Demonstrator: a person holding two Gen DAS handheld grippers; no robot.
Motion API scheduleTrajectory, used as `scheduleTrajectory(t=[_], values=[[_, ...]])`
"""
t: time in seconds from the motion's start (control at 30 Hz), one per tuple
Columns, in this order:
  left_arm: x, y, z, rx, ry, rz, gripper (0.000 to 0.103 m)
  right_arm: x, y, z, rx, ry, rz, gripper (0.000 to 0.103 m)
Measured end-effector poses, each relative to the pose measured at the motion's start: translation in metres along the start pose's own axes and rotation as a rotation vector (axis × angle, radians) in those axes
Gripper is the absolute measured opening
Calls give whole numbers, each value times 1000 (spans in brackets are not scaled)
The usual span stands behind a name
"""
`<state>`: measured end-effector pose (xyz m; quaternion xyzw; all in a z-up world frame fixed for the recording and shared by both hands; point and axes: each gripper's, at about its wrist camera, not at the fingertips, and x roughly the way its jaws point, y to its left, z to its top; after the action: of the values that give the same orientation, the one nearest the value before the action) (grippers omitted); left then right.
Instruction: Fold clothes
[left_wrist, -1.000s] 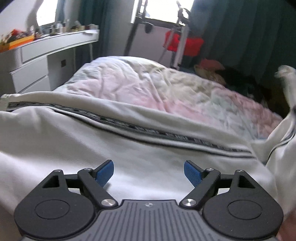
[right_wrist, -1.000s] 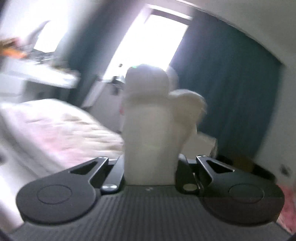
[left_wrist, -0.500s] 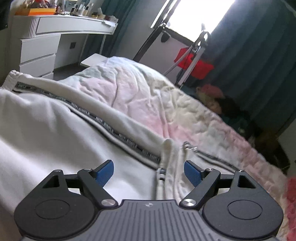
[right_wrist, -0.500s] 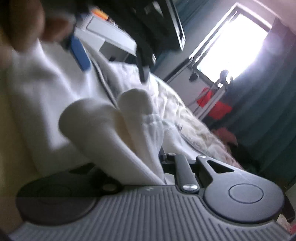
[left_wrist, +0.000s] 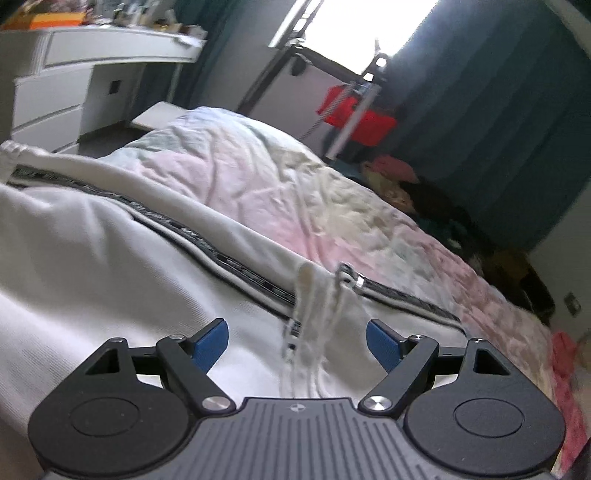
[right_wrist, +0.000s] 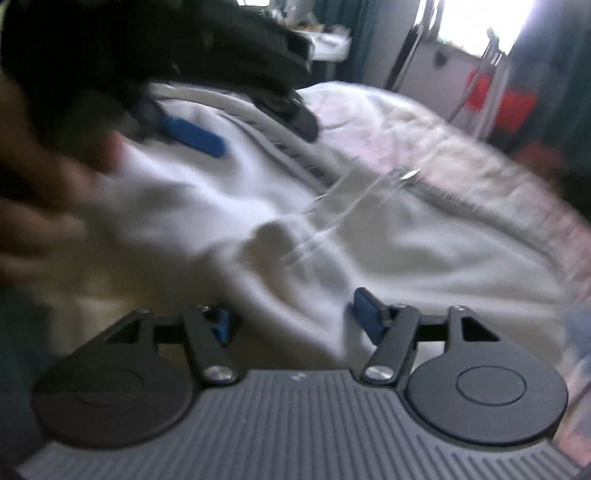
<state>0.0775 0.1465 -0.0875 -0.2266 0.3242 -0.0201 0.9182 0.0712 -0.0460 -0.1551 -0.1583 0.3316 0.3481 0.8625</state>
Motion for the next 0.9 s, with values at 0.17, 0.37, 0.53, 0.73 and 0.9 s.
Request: scheduleTrajectory(t=[0.17,0.37,0.53,0.73,0.9], values=[[-10,-14,-14,55,22,-63,81,-65,-22,-16,183,-50,181,66],[5,-25,-30,75,132,-129,63,-75,-94,-16,442,-166,69,66],[22,-36,-41,116,197,-124,50,-40,-141,-24,583,-104,-164,67],[38,-36,-57,146,265,-56,20,-17,-153,-30,627,-65,-304,68],[24,-36,-61,126,257,-92,9,2,-139,-22,497,-46,-401,69]])
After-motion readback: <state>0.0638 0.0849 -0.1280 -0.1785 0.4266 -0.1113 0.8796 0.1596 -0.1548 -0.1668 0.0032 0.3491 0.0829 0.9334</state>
